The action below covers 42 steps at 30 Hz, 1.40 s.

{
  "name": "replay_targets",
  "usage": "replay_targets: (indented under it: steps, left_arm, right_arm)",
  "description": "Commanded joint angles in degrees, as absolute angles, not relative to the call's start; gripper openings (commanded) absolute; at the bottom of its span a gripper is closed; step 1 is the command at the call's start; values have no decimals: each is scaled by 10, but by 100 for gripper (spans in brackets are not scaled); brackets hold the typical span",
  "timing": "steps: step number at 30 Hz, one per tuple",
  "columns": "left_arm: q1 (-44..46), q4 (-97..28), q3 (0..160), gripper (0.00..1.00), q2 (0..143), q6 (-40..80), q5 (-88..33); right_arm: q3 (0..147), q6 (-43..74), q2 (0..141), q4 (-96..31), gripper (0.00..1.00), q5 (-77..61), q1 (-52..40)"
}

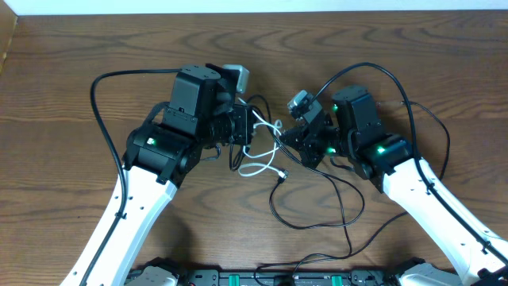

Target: Untangle cables

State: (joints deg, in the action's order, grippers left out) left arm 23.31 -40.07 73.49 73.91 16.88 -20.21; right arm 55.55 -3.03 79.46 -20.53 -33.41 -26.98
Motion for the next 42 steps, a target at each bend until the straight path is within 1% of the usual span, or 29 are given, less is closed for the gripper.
replay_targets:
  steps: [1,6,11,12,13,14,15,17,19,21,24,31,36,42]
  left_arm:
    - [232,-402,741,8,738,243,-97]
    - [232,-415,741,8,738,307,-39]
    - [232,-417,741,7,738,312,-31]
    - [232,-417,741,8,738,312,-32]
    - [232,-417,741,8,738,312,-32]
    - [232,-418,741,7,738,310,-32]
    - [232,-418,741,8,738,300,-37]
    - [232,-421,741,8,738,266,-54]
    - [232,-424,741,8,738,221,-76]
    - [232,-431,741,8,738,183,-95]
    - [232,-437,741,8,738,123,-118]
    - [232,-436,741,8,737,32,-162]
    - [232,-430,741,8,733,-20,-237]
    - [232,-407,741,8,728,-30,-317]
  right_arm:
    - [557,-28,794,-218,1,-315,-274]
    - [557,70,794,-237,1,-186,-272]
    - [557,166,794,-265,1,-92,-261]
    - [557,170,794,-268,4,-90,-259]
    - [557,170,794,-269,18,-90,-258]
    - [557,169,794,-268,40,-90,-258]
    - [557,169,794,-268,58,-90,-258]
    - [557,169,794,-268,80,-90,-258]
    - [557,169,794,-267,87,-90,-258]
    - [557,168,794,-264,91,-95,-258]
    - [557,137,794,-255,93,-125,-259]
    - [557,-20,794,-211,95,-319,-259]
    - [557,-29,794,-194,97,-328,-259]
    - [557,-29,797,-177,97,-317,-259]
